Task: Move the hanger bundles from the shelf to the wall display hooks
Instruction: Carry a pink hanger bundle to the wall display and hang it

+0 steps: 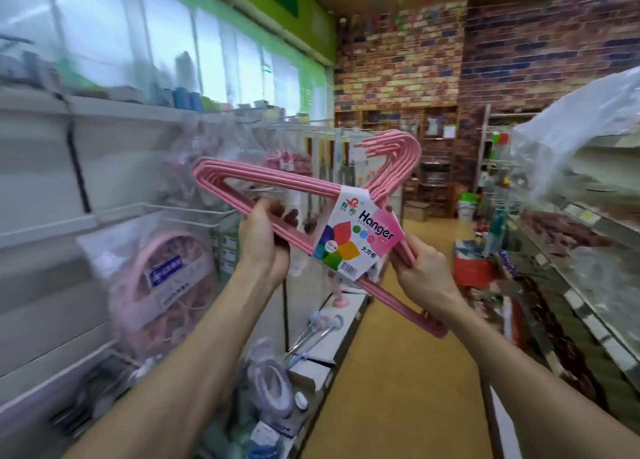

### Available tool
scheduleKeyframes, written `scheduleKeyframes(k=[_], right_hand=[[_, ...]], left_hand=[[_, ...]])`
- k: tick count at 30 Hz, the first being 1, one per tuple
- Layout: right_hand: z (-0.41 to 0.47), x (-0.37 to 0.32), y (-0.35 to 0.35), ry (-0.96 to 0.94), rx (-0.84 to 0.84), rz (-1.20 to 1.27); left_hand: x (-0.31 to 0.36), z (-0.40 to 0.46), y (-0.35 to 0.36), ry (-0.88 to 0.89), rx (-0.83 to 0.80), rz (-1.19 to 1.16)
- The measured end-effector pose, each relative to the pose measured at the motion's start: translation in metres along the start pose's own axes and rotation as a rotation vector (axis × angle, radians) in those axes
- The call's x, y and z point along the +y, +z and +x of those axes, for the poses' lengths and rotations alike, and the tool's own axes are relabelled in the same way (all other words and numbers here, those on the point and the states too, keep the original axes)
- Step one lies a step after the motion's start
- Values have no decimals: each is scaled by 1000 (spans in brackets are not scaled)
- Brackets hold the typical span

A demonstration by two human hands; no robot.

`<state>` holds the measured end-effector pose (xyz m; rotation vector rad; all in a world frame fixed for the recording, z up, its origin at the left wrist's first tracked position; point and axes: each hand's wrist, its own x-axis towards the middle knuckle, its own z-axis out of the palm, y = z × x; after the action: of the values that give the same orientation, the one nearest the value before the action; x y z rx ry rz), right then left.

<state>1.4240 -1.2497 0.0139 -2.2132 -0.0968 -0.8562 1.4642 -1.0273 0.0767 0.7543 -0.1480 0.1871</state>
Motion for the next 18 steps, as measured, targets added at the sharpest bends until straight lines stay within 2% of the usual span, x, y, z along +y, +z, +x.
scheduleKeyframes(k=[10, 18], right_hand=[[-33, -75, 79, -196, -176, 267], [-99, -189, 129, -331, -368, 488]], left_hand=[[100, -87, -73, 377, 216, 194], [202, -198, -129, 585, 404, 303]])
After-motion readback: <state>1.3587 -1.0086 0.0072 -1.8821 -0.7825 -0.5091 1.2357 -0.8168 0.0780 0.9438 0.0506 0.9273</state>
